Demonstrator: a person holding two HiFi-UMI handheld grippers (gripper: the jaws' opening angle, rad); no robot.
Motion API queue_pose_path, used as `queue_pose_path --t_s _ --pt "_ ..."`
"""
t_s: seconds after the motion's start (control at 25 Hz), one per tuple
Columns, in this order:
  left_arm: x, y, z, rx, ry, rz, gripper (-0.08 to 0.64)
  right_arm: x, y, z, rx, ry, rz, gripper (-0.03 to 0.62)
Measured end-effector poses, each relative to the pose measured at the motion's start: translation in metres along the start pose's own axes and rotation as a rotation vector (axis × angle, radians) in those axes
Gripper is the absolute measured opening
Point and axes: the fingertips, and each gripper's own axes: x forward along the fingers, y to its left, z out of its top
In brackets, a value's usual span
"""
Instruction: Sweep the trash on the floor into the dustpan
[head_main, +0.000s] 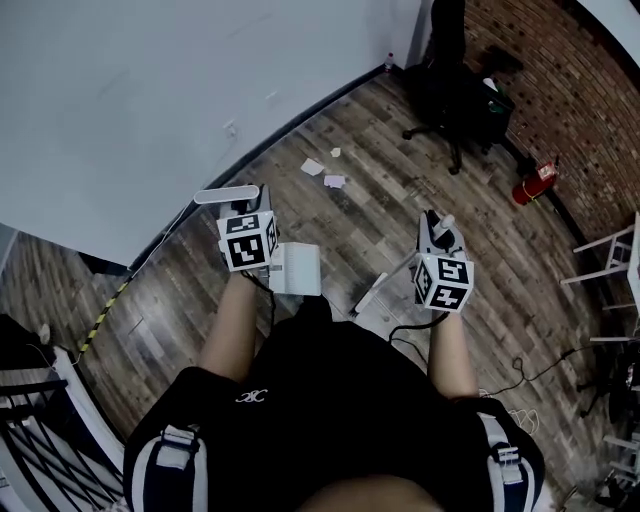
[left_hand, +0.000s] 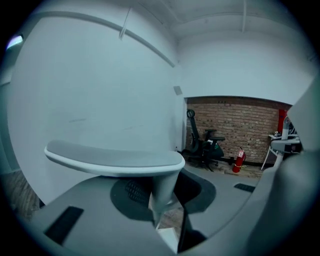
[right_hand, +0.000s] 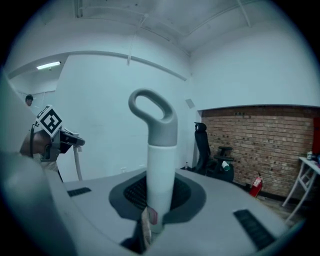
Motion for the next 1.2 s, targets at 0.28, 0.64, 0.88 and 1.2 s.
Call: queue_pose_path --t_s 0.28,0.64,0.88,1.2 --pt "0.079 0.028 0.025 -0.036 0.014 -0.022 0.098 0.056 -0.022 0.019 -0.013 0.062 -0.031 0.046" --pt "0.159 0.089 0.044 -0.101 0.016 -0.016 0.098 0.155 -0.018 0.053 -0.042 0.087 -0.073 0.044" --pt "0.199 0.118 0.057 -0.131 0.022 0.04 0.1 0.229 -0.033 0.097 -0.055 0.04 -0.094 0.044" --pt "0.268 0.162 0.069 -0.226 0.067 0.183 0.1 0.338 -0.066 0.137 -0.034 -0.014 -0.05 0.044"
